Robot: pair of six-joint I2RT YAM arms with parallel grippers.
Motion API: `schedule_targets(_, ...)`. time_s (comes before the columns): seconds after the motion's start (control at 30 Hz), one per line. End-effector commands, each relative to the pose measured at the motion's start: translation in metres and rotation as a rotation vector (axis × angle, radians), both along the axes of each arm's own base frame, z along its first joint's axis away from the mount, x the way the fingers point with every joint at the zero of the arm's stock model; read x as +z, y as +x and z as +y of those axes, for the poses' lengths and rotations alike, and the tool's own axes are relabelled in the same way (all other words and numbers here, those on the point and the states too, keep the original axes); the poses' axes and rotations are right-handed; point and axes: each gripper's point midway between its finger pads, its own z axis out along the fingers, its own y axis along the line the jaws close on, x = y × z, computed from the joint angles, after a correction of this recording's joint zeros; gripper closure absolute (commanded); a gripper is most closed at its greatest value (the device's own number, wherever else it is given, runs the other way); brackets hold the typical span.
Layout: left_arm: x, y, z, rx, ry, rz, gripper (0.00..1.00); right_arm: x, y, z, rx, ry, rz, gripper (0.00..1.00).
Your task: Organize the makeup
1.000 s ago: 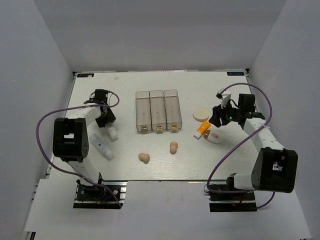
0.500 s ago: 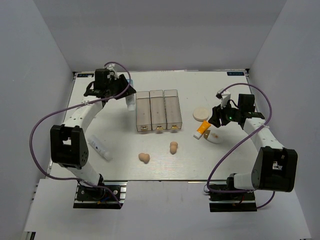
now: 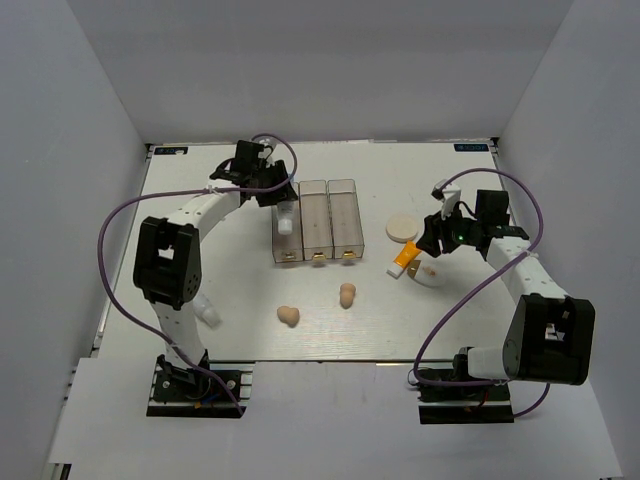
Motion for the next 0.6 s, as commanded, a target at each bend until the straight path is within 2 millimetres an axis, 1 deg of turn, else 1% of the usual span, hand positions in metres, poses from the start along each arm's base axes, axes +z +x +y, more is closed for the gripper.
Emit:
schedule_targets(0.0,0.028,0.014,0.01,0.053,0.066,-0.072,0.59,0.007,0.0,0.001,-0.002,0.015,-0.029,0.4)
schedule_targets(0.03,0.024,0.014,0.011,0.054,0.072,-0.063,0.49,0.007,0.0,0.001,-0.002,0.015,-0.029,0.4)
schedule_targets(0.07,0.023,0.013,0.012,0.057,0.078,-0.057,0.44,0.006,0.0,0.001,-0.002,0.015,-0.03,0.4)
schedule_targets(0.1,0.021,0.01,0.009,0.052,0.082,-0.052,0.38,0.007,0.0,0.002,-0.001,0.016,-0.03,0.4)
schedule_targets(0.13,0.021,0.01,0.01,0.059,0.083,-0.053,0.29,0.008,0.001,0.002,0.001,0.014,-0.033,0.4)
schedule_targets(0.17,0.022,0.01,0.01,0.062,0.084,-0.054,0.25,0.007,0.001,0.002,0.002,0.015,-0.03,0.4)
schedule_targets(0.2,0.025,0.01,0.011,0.064,0.082,-0.063,0.23,0.007,0.001,0.001,0.002,0.014,-0.032,0.4)
schedule_targets(0.23,0.03,0.011,0.011,0.072,0.078,-0.075,0.18,0.006,0.001,0.001,0.001,0.013,-0.03,0.4)
schedule_targets(0.37,0.044,0.01,0.012,0.074,0.072,-0.106,0.15,0.005,0.0,0.002,0.005,0.012,-0.03,0.4)
schedule_targets(0.43,0.054,0.01,0.014,0.088,0.07,-0.112,0.15,0.005,0.0,0.002,0.005,0.013,-0.03,0.4)
schedule_targets(0.47,0.065,0.005,0.024,0.131,0.091,-0.121,0.16,0.005,0.0,0.001,0.004,0.012,-0.03,0.4)
schedule_targets(0.5,0.066,-0.002,0.034,0.181,0.115,-0.11,0.17,0.005,0.0,0.001,0.004,0.007,-0.03,0.4)
schedule_targets(0.53,0.063,-0.013,0.054,0.298,0.129,-0.062,0.2,0.007,0.001,0.0,0.006,0.002,-0.041,0.39)
schedule_targets(0.57,0.061,-0.021,0.08,0.415,0.174,-0.053,0.24,0.004,0.0,0.0,0.005,-0.002,-0.041,0.39)
